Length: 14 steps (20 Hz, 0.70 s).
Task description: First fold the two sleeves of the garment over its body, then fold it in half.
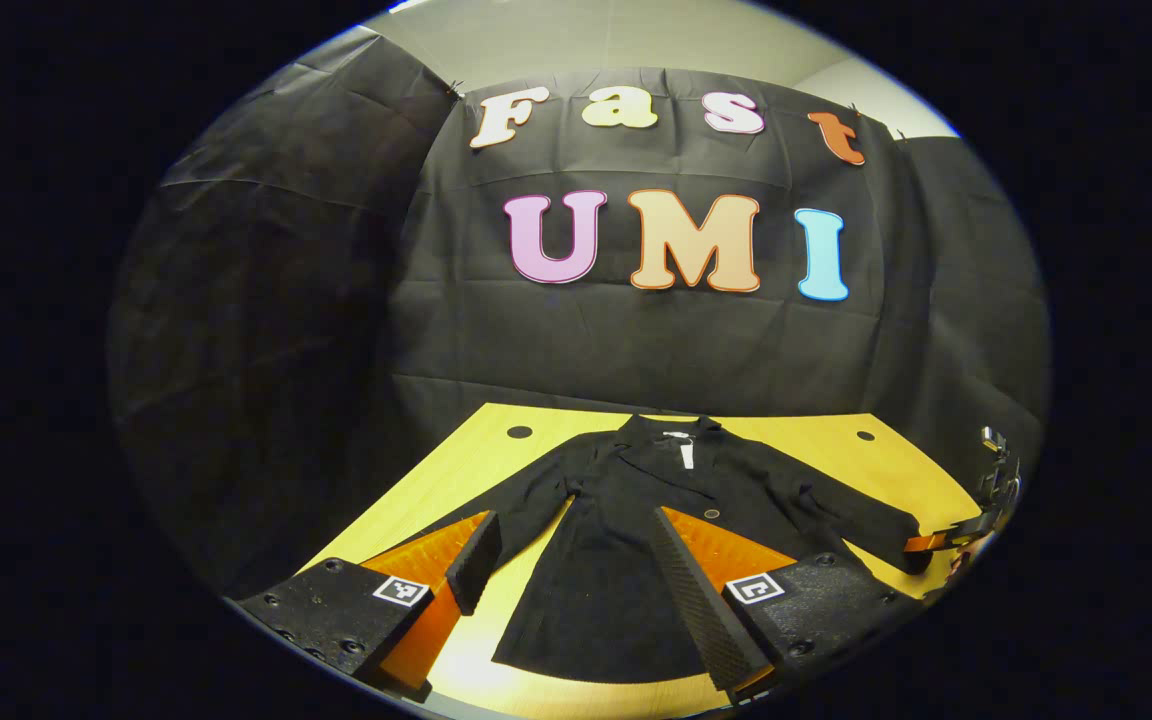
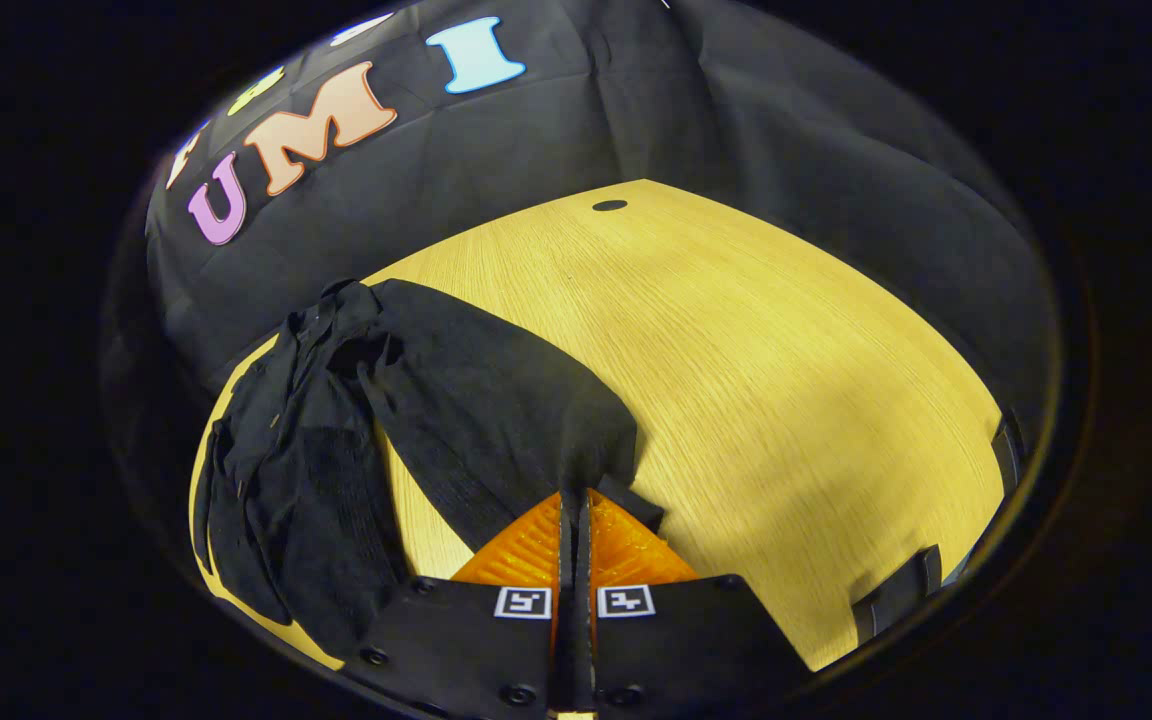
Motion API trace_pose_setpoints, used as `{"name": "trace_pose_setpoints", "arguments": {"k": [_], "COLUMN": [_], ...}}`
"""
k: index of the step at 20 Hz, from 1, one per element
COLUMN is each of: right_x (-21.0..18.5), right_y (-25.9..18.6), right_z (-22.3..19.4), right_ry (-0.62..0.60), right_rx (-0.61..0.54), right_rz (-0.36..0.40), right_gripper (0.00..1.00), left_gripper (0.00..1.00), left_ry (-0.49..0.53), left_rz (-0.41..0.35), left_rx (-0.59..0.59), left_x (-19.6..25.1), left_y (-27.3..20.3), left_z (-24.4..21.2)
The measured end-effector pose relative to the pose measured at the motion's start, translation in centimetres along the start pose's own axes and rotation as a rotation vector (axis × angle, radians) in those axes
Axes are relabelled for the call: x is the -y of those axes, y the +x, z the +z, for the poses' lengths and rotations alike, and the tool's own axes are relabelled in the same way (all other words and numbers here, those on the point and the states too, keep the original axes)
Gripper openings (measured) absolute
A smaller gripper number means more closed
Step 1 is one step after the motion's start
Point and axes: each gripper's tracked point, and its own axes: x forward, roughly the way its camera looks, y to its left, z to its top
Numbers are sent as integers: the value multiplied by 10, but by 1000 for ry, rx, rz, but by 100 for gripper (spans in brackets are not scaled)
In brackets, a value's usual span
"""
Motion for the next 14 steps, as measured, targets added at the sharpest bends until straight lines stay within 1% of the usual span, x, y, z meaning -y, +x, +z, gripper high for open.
{"name": "trace_pose_setpoints", "arguments": {"k": [2, 3, 5, 8, 10, 11, 12, 14], "right_x": [1, -3, -18, -51, -76, -93, -111, -153], "right_y": [-1, -3, -8, -16, -21, -22, -20, -17], "right_z": [1, 5, 27, 82, 124, 144, 162, 194], "right_ry": [-73, -96, -121, -162, -202, -226, -251, -279], "right_rx": [-18, -27, -10, 58, 113, 139, 162, 205], "right_rz": [-27, -23, 4, 55, 73, 86, 97, 147], "right_gripper": [2, 2, 2, 2, 2, 1, 2, 2], "left_gripper": [93, 92, 93, 93, 93, 93, 93, 92], "left_ry": [1, 0, -5, -17, -35, -45, -56, -74], "left_rz": [9, 10, 18, 43, 60, 71, 78, 98], "left_rx": [4, 11, 21, 13, 13, 11, 9, 3], "left_x": [-3, -4, -7, -16, -20, -24, -26, -31], "left_y": [-1, -3, -6, -9, -13, -14, -16, -17], "left_z": [2, 5, 7, 2, 2, 1, 0, -3]}}
